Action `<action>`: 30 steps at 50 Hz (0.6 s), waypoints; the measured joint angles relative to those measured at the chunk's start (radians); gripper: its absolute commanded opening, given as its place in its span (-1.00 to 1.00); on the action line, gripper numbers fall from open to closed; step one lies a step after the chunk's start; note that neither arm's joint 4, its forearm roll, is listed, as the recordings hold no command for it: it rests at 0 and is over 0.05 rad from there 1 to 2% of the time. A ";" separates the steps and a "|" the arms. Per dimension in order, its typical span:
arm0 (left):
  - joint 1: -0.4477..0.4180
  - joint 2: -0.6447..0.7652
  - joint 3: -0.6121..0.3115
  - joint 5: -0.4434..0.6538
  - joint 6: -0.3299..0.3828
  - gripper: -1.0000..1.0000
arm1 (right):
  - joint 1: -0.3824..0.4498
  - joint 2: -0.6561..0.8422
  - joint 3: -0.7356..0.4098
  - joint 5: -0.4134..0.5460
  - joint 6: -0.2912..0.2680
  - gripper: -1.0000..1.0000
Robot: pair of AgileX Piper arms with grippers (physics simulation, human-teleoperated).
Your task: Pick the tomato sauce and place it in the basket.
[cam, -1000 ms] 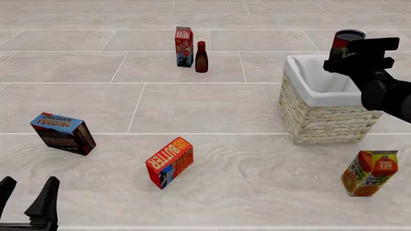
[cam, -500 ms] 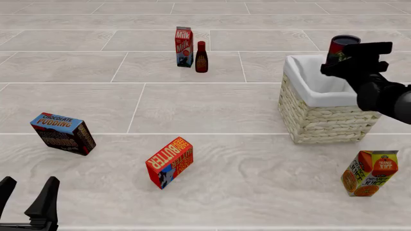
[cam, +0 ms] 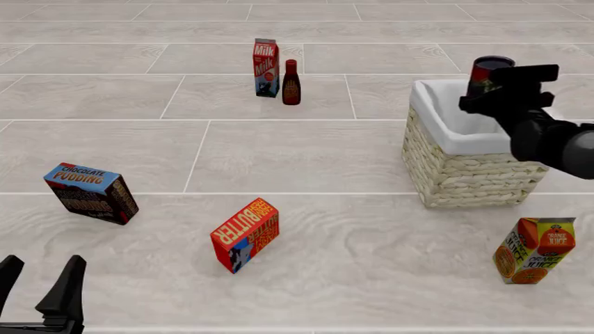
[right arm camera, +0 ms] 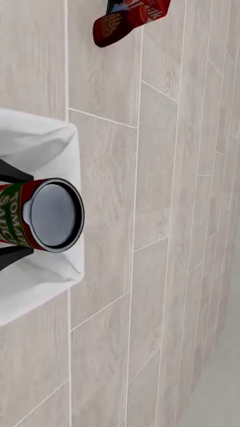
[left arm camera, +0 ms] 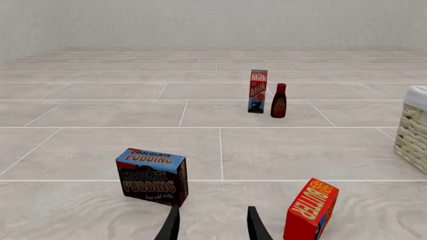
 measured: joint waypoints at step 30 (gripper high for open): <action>0.000 0.000 0.000 0.000 0.000 1.00 | 0.016 -0.002 -0.010 0.023 0.013 1.00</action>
